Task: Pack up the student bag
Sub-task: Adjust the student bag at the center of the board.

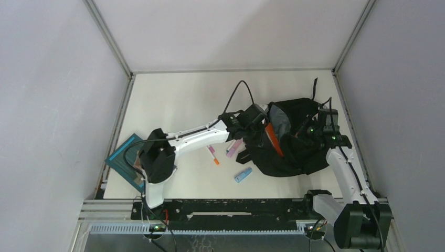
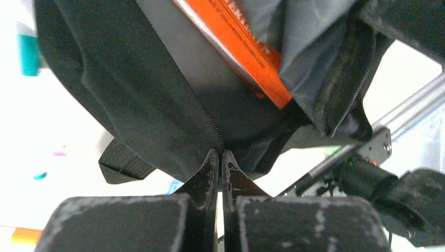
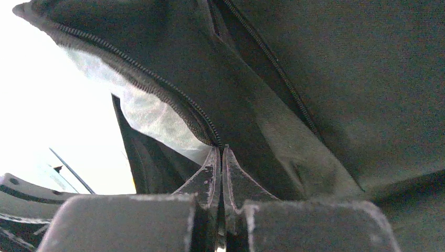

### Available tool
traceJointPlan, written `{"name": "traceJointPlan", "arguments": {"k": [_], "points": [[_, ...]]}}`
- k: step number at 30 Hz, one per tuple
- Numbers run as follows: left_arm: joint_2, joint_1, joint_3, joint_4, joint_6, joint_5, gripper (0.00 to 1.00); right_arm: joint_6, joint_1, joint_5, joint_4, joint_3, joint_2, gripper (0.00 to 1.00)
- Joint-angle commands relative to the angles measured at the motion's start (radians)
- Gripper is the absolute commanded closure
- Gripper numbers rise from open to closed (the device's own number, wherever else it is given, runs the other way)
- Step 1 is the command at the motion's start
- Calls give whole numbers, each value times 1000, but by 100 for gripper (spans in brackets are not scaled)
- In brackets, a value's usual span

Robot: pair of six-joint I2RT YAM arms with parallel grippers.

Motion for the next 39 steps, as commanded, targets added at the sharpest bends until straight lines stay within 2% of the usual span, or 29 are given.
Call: {"name": "traceJointPlan", "arguments": {"k": [1,7,18,23,28,30,31,33,36,39], "points": [[-8,-27,-18,101,60,187,100,-5,-12,24,38,-2,8,100],[-27,-40,-78,113,89,173,100,-9,-29,34,4,17,-31,100],[-96,-33,-202,236,162,197,100,-13,-47,145,-104,66,-233,100],[-78,-33,-170,221,166,211,100,-5,-43,124,-108,61,-211,100],[-102,-33,-190,227,160,181,100,15,7,142,-54,-21,-164,100],[-118,-33,-197,222,160,168,90,21,20,152,-35,-47,-123,100],[-134,-34,-200,217,160,161,78,23,22,150,-23,-57,-103,100],[-165,-33,-205,208,160,143,64,22,22,135,-4,-70,-70,100],[-225,-33,-196,175,164,98,55,19,21,104,15,-71,-29,100],[-305,-32,-184,137,180,29,53,23,20,75,32,-71,-11,100]]}}
